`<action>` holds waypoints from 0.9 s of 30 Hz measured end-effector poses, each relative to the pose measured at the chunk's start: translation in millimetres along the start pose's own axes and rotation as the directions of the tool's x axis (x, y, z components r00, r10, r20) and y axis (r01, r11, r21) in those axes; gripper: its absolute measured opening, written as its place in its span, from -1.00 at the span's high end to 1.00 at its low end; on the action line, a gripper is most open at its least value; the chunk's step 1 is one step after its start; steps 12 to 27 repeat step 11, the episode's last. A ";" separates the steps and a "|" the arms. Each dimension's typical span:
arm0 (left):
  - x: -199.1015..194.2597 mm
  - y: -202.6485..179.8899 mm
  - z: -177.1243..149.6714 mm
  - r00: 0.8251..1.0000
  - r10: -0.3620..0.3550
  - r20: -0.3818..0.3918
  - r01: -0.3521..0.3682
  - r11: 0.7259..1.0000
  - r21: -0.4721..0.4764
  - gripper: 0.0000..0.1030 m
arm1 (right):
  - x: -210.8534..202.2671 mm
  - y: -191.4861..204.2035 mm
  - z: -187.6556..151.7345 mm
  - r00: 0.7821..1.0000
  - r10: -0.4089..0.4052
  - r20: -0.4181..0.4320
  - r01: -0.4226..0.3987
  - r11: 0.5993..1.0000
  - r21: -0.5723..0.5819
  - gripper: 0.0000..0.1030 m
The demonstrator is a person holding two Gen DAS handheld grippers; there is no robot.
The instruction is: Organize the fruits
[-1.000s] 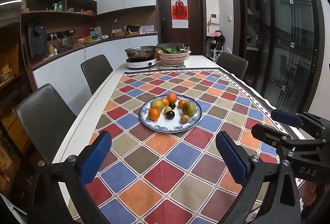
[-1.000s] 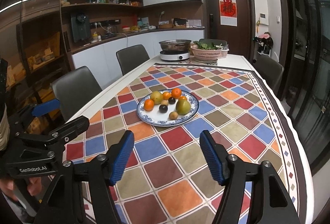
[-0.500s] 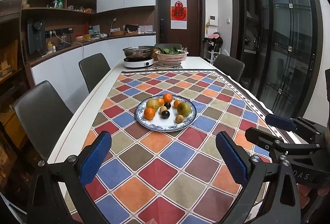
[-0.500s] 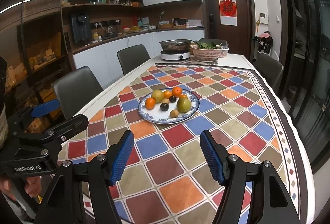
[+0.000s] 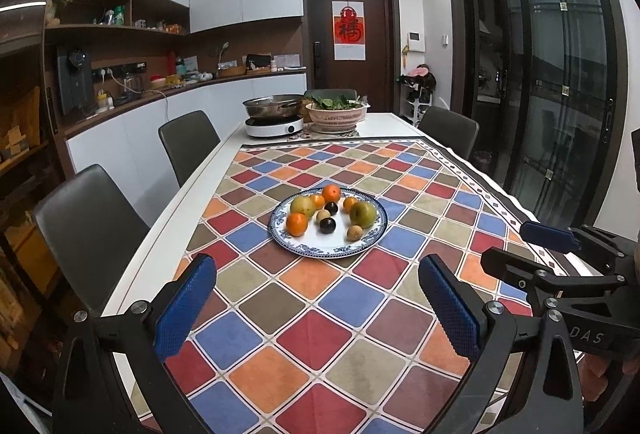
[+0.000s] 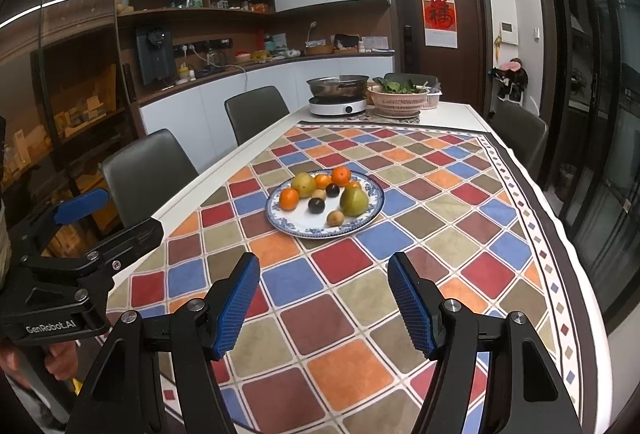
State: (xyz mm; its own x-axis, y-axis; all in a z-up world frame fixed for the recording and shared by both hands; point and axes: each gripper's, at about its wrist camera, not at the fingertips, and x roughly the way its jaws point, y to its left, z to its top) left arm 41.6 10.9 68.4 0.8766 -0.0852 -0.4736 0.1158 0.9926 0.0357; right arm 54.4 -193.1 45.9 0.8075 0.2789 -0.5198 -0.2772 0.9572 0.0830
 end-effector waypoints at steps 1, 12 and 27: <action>0.4 0.3 -0.9 1.000 0.000 -0.002 0.000 1.000 -0.001 -1.00 | -0.3 0.1 -0.1 1.000 0.000 0.000 0.000 1.000 0.000 -0.30; 3.8 0.8 -4.4 1.000 0.007 -0.016 -0.007 1.000 -0.011 -1.00 | 3.7 -2.1 -4.3 1.000 -0.001 -0.009 0.001 1.000 0.004 -0.30; 3.8 0.8 -4.4 1.000 0.007 -0.016 -0.007 1.000 -0.011 -1.00 | 3.7 -2.1 -4.3 1.000 -0.001 -0.009 0.001 1.000 0.004 -0.30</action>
